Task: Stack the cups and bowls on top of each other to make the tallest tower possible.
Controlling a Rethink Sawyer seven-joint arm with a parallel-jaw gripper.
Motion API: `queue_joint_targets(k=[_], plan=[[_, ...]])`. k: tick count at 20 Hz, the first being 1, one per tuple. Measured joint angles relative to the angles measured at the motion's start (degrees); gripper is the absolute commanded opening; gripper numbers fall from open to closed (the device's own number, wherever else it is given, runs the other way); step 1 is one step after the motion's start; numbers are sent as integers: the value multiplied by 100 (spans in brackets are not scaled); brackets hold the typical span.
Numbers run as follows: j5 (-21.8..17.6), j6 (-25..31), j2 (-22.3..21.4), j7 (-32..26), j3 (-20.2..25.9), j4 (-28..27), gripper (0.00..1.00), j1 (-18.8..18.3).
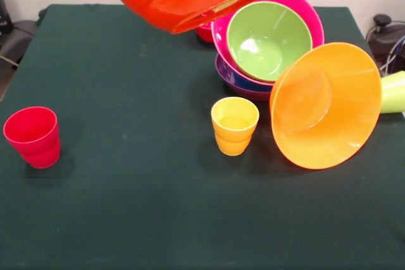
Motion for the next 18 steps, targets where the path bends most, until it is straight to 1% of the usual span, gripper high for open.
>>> queue_joint_targets(k=[2,4,7,10,18], plan=[[31,33,-22,-19,106,2,0,-83],[79,94,-63,-46,266,2,0,-241],[101,141,-132,-46,373,2,0,-374],[101,157,-182,-46,386,2,0,-387],[101,157,-321,-46,435,2,0,-280]])
